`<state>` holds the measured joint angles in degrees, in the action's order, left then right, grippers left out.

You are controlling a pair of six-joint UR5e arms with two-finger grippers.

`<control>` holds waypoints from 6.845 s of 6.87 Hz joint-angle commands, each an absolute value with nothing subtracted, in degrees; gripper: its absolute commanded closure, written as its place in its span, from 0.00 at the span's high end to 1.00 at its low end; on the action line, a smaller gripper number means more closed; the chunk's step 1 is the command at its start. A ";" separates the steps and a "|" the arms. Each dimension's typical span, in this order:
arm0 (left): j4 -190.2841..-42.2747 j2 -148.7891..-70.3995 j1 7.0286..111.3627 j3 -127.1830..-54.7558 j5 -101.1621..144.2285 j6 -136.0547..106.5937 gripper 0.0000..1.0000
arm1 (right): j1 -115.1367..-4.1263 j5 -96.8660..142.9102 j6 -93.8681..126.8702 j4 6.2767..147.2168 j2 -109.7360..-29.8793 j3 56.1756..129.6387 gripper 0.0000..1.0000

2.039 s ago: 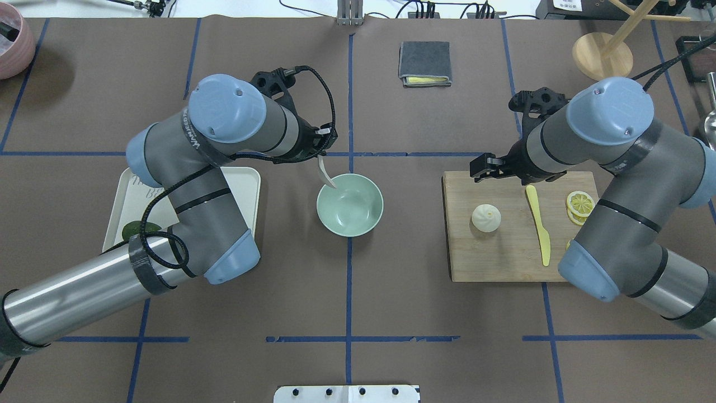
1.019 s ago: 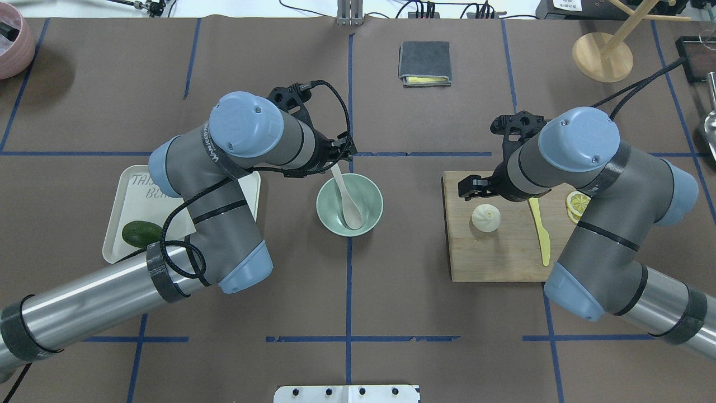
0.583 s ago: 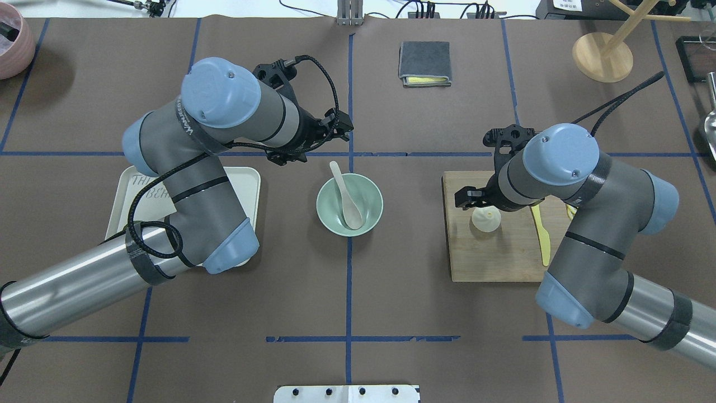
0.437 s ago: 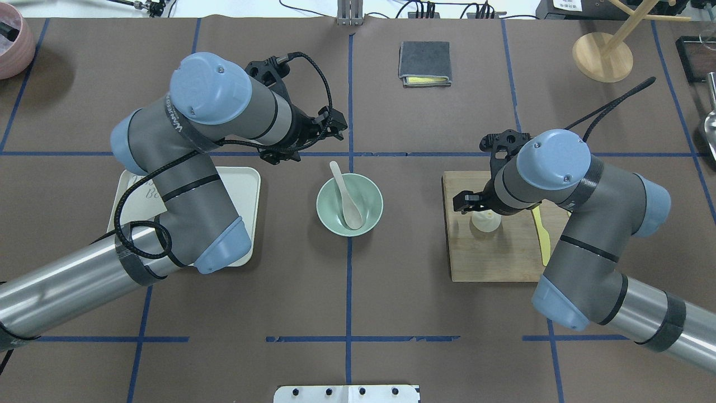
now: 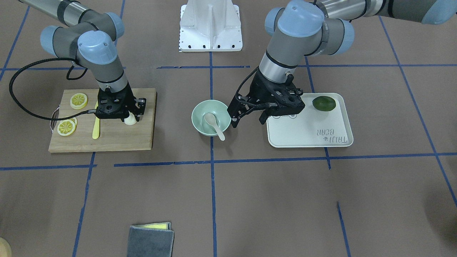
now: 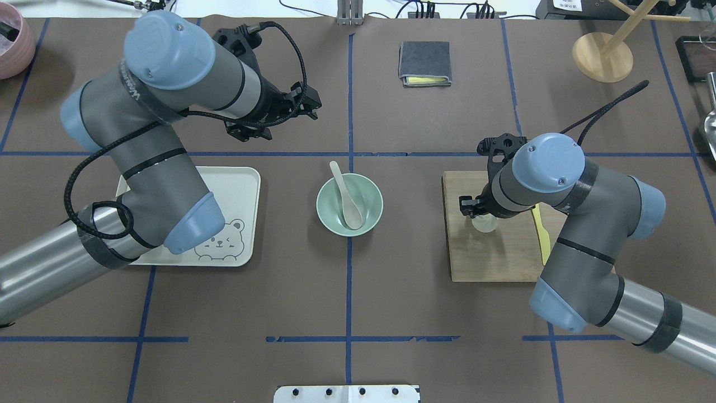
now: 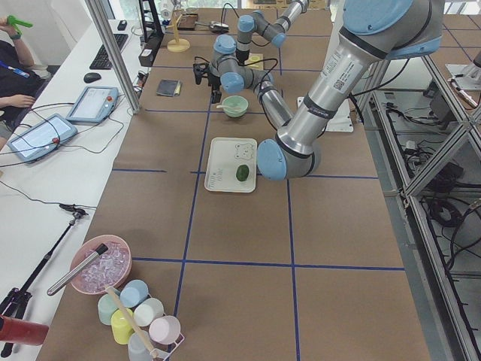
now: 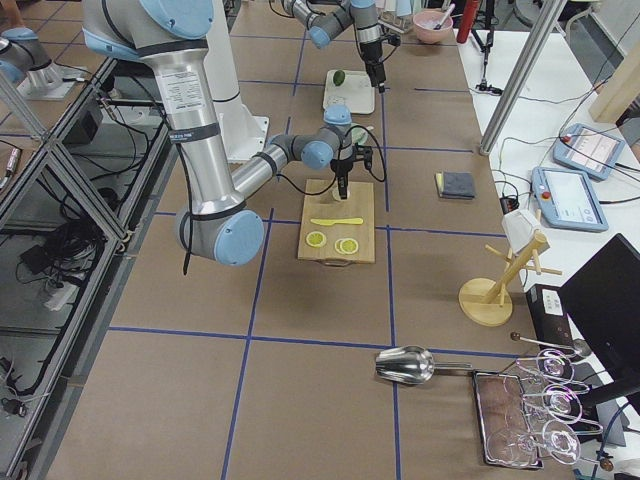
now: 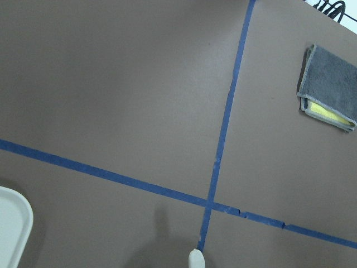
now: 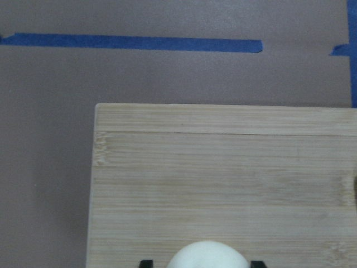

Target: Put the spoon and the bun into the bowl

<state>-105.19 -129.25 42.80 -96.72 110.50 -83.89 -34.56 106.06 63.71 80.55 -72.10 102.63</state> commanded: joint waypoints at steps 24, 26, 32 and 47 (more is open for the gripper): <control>-95.71 -93.89 81.03 -104.85 124.96 -4.15 1.00 | -45.22 113.86 57.81 97.28 -61.64 112.62 1.00; -89.08 -93.25 85.40 -103.89 125.77 4.44 1.00 | -57.07 124.06 42.89 96.95 -73.94 117.67 1.00; -89.19 -84.93 89.73 -97.50 132.60 6.24 1.00 | -88.32 138.08 -5.81 96.77 -90.79 100.91 1.00; -89.21 -85.25 90.00 -97.30 135.79 5.45 1.00 | -92.90 138.25 -5.80 95.89 -89.91 94.83 1.00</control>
<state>-89.21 -85.25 90.00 -97.35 135.79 5.45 -92.80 138.25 -5.80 95.89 -89.91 94.74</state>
